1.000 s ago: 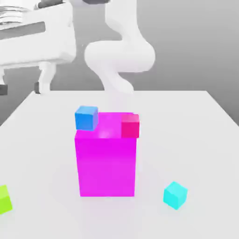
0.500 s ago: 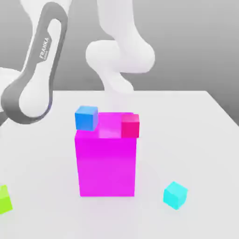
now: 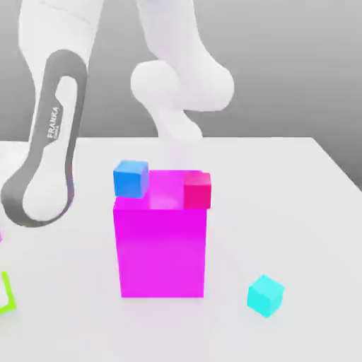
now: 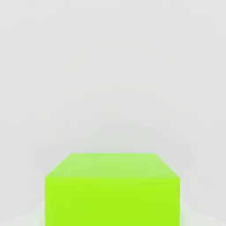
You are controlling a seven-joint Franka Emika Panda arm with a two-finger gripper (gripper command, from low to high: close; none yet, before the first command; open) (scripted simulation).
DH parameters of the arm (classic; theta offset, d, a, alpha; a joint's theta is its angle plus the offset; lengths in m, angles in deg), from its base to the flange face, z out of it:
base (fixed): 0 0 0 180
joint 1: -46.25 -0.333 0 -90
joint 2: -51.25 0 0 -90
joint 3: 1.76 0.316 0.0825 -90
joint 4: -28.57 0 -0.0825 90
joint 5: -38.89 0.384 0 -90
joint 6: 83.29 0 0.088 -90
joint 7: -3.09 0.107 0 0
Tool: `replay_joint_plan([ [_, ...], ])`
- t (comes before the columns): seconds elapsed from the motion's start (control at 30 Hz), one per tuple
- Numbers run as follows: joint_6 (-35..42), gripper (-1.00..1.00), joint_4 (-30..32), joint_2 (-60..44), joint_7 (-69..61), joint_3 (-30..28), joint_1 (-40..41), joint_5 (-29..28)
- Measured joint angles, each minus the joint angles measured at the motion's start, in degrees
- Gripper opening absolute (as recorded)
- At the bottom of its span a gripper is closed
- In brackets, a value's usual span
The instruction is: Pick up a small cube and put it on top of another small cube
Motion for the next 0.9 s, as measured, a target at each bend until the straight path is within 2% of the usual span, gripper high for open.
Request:
replay_joint_plan([
  [0.13,0.5,-1.00,0.6,2.1,1.8,3.9,-6.5,-2.6],
  [0.47,-0.2,-1.00,13.2,14.9,12.8,15.6,-23.0,-8.4],
  [0.6,-0.2,-1.00,20.4,22.0,21.4,22.7,-36.8,-12.4],
  [0.67,-2.6,-1.00,22.1,21.1,24.3,22.5,-45.9,-13.8],
  [0.7,-4.2,-1.00,22.3,19.6,24.8,20.6,-48.7,-14.1],
  [0.77,-8.0,-1.00,22.4,16.0,24.8,18.0,-44.5,-13.8],
  [0.8,-9.9,1.00,22.3,14.0,24.7,17.9,-44.2,-13.6],
  [0.9,-9.9,1.00,22.3,14.0,24.7,17.9,-44.2,-13.6],
])
